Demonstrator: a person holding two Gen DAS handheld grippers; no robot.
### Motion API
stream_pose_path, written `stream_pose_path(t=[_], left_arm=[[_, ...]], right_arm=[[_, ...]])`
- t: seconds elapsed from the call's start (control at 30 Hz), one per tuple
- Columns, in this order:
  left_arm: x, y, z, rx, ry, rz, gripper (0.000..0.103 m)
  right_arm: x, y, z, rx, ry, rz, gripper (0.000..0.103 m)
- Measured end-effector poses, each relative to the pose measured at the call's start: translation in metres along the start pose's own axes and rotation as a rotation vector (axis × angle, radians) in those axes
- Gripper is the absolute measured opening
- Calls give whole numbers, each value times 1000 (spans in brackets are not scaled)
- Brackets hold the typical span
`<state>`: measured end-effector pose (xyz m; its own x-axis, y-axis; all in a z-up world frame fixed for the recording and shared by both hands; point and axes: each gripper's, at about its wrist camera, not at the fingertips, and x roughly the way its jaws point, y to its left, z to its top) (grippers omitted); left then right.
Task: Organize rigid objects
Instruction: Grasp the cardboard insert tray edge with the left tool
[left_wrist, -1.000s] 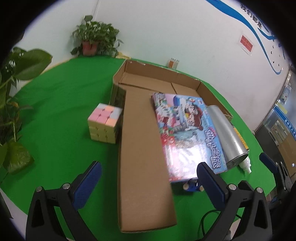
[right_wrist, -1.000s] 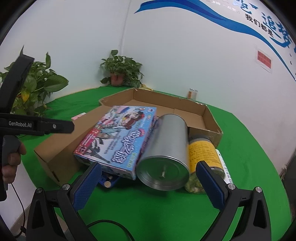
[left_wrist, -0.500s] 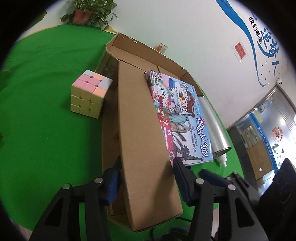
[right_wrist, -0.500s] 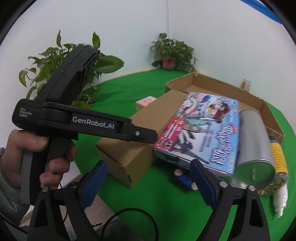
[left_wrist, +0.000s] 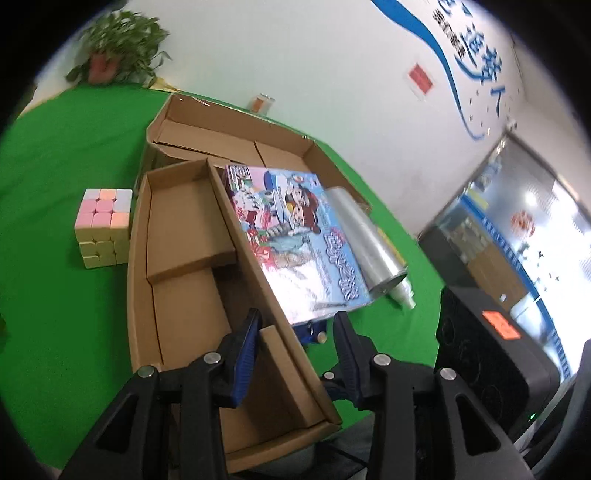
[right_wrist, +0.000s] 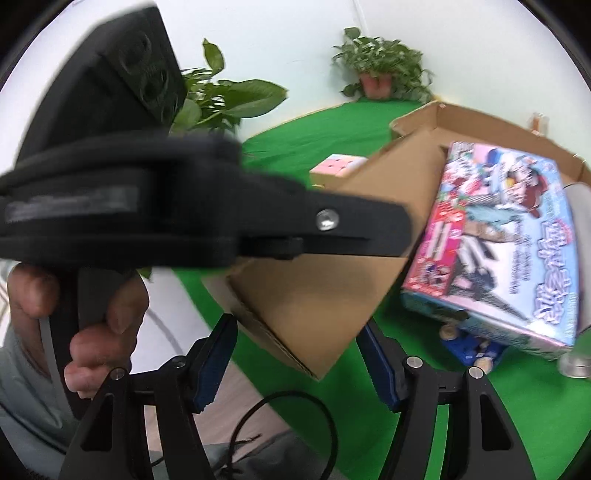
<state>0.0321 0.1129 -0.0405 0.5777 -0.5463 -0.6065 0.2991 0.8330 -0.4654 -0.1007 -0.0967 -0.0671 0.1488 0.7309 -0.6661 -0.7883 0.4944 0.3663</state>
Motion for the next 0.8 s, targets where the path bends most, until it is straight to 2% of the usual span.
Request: stream_pose_path(t=[0.07,0.13,0.23,0.33,0.43,0.47,0.6,0.67,0.7,0.73,0.77,0.8], left_arm=[[4,3,0,-4,23,-5,41],[-1,14,-4,-32,14,27,42],[-12,27,-9,-81,-7,94,53],[-31,46,-16,-143,-38,111,59],[-33,60,-26,-179,-11,154,60],[-30,63,-29,-195,6,154,60],[-13,61,-39,-227,42,94,59],[-5,58,-40,-223,63,84,59],[0,55,-40,-220,79,88,57],[5,53,-41,-213,98,99,48],[9,51,-42,-203,122,120,35],[11,49,-43,-196,141,137,32]], right_arm=[[2,-4,-4,6,12,9,64],[3,-10,-6,4,21,-23,64],[-7,-22,-11,32,27,-39,64],[-21,-23,-14,27,9,-85,63],[-36,-21,-16,26,-10,-123,59],[-38,-19,-15,25,-14,-143,54],[-33,-17,3,42,-14,-224,39],[-22,-14,5,58,8,-271,30],[-9,-19,17,65,27,-297,25],[-7,-22,14,72,43,-303,24],[-2,-22,11,84,57,-297,24],[2,-23,8,92,74,-296,23]])
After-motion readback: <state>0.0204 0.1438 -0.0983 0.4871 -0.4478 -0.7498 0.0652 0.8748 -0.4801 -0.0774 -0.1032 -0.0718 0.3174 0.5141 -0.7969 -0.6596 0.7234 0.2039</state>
